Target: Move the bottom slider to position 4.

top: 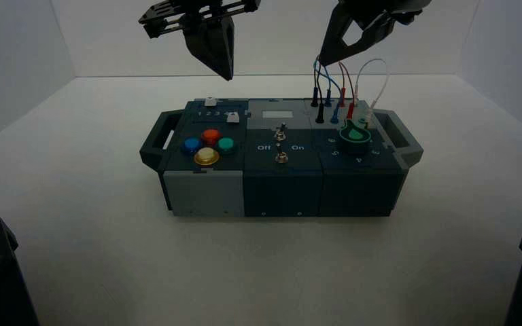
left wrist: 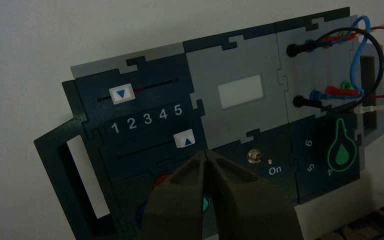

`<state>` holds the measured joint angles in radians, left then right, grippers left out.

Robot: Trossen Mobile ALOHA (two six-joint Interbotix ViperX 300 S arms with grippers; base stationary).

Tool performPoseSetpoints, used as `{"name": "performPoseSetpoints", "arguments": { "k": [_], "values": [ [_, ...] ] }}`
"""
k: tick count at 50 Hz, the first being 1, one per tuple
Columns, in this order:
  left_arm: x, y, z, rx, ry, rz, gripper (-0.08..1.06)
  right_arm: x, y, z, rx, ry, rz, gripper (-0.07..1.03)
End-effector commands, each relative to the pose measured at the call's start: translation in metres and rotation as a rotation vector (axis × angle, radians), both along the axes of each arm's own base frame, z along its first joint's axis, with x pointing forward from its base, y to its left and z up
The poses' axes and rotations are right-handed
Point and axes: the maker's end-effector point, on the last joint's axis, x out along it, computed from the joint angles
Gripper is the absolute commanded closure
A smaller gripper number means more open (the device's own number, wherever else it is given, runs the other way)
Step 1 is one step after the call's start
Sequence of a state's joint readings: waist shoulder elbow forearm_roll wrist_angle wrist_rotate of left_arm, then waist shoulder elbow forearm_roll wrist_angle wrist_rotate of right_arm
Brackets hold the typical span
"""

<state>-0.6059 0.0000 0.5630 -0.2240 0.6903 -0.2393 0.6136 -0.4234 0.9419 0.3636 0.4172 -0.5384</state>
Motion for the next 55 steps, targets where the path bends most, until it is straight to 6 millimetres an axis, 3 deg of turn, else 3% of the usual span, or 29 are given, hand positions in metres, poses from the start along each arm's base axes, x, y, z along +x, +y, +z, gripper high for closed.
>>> {"name": "performPoseSetpoints", "arguments": {
  "k": [1,23,42,55],
  "values": [
    [0.006,-0.007,0.018,-0.029,-0.044,-0.007,1.01,0.004,0.004,0.007,0.021,-0.025,-0.007,0.98],
    [0.0,-0.007,0.012,-0.036,-0.013,0.004,1.01,0.006,0.003,0.002,0.02,-0.028,-0.018,0.98],
    [-0.012,-0.022,-0.008,-0.033,0.045,-0.014,1.01,0.006,0.003,0.005,0.025,-0.037,-0.018,0.98],
    [-0.006,-0.024,-0.023,-0.027,0.033,-0.005,1.01,0.005,0.003,0.006,0.027,-0.038,-0.016,0.98]
  ]
}}
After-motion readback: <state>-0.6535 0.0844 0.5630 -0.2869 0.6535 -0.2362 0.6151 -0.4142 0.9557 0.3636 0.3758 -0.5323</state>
